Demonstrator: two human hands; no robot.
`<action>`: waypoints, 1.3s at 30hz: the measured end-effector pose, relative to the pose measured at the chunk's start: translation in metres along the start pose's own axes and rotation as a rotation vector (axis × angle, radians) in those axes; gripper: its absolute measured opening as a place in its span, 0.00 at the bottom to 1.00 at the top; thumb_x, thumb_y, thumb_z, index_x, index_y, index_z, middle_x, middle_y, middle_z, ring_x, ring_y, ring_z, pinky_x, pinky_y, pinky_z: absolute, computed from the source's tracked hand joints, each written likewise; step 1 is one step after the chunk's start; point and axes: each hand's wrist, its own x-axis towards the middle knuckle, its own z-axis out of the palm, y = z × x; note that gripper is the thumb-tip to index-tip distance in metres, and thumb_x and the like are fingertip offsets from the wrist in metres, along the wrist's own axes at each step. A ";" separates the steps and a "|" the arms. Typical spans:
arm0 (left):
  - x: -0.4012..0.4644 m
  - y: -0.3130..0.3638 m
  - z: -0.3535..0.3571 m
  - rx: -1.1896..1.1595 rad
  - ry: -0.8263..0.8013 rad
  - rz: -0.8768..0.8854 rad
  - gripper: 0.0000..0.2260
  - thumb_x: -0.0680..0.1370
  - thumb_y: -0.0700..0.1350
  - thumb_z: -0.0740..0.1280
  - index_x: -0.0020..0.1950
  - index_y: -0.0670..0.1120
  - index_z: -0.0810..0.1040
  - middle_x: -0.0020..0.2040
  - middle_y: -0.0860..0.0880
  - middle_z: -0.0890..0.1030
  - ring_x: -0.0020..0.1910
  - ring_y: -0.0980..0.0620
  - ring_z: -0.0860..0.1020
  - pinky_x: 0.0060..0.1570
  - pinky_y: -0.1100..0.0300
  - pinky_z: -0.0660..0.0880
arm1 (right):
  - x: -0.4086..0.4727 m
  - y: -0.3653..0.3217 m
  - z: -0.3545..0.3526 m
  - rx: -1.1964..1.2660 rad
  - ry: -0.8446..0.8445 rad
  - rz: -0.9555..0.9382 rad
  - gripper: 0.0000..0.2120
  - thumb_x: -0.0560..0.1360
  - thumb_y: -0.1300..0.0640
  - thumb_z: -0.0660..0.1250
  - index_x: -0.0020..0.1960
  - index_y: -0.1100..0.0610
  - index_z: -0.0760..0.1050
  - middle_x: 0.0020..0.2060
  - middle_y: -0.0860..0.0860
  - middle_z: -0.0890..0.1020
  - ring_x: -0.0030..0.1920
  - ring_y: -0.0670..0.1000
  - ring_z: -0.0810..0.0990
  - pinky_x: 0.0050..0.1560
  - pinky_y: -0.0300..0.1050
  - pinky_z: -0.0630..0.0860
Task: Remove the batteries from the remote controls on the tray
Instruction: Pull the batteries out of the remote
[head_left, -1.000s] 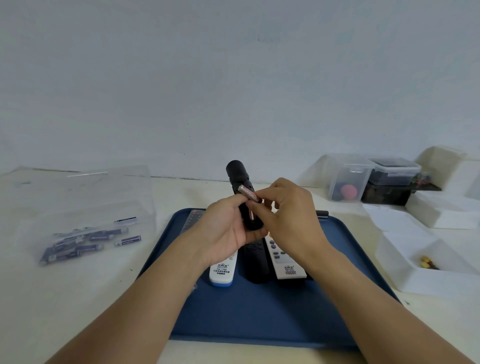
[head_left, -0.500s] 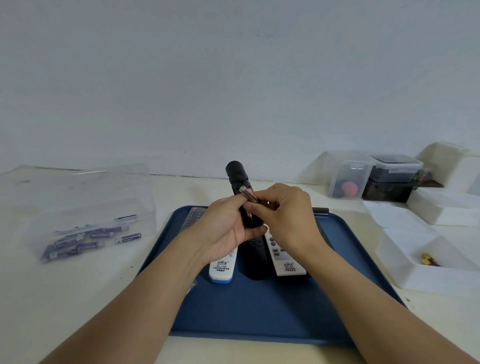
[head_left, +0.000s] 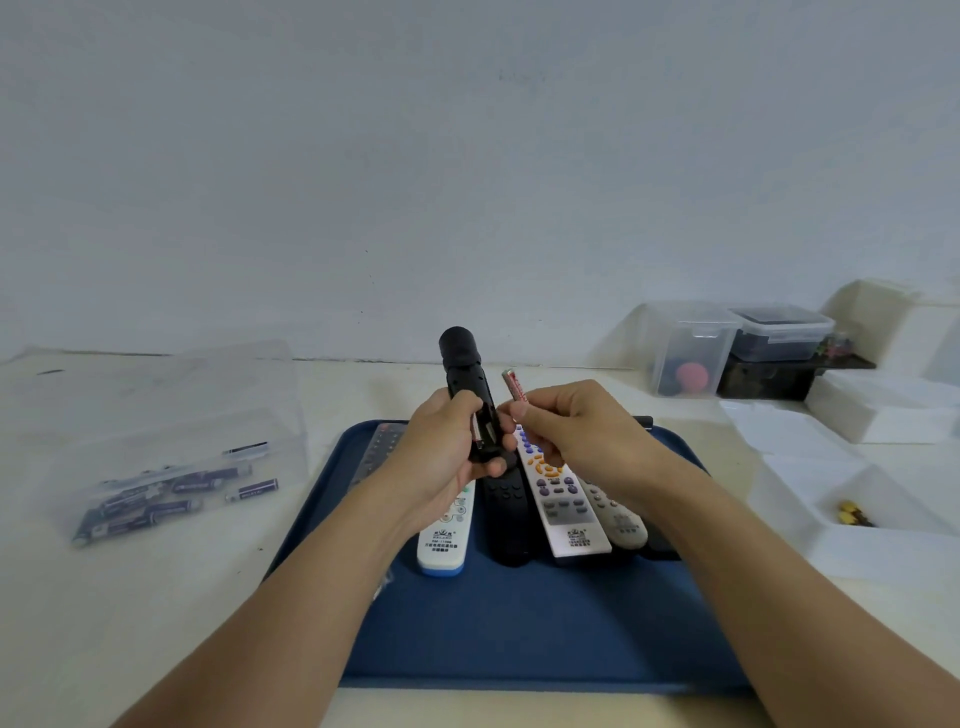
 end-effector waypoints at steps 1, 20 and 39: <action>0.000 0.000 0.000 0.012 -0.010 0.004 0.08 0.84 0.37 0.54 0.58 0.38 0.71 0.36 0.42 0.79 0.31 0.49 0.76 0.26 0.59 0.70 | 0.000 0.000 -0.002 -0.030 0.009 0.000 0.15 0.83 0.56 0.61 0.49 0.64 0.82 0.26 0.44 0.77 0.30 0.47 0.66 0.32 0.39 0.66; 0.006 -0.006 -0.004 0.083 -0.002 0.283 0.13 0.84 0.34 0.59 0.67 0.45 0.68 0.54 0.39 0.82 0.52 0.44 0.85 0.48 0.50 0.83 | -0.002 -0.001 -0.016 -0.129 0.096 -0.140 0.08 0.80 0.59 0.68 0.50 0.58 0.86 0.23 0.47 0.66 0.26 0.44 0.61 0.27 0.34 0.61; 0.008 -0.012 -0.001 0.289 -0.014 0.232 0.12 0.83 0.41 0.64 0.64 0.51 0.68 0.48 0.46 0.80 0.45 0.51 0.82 0.47 0.51 0.83 | -0.002 0.002 0.003 -0.165 0.137 -0.121 0.19 0.73 0.63 0.74 0.62 0.50 0.79 0.35 0.51 0.86 0.30 0.44 0.82 0.31 0.33 0.74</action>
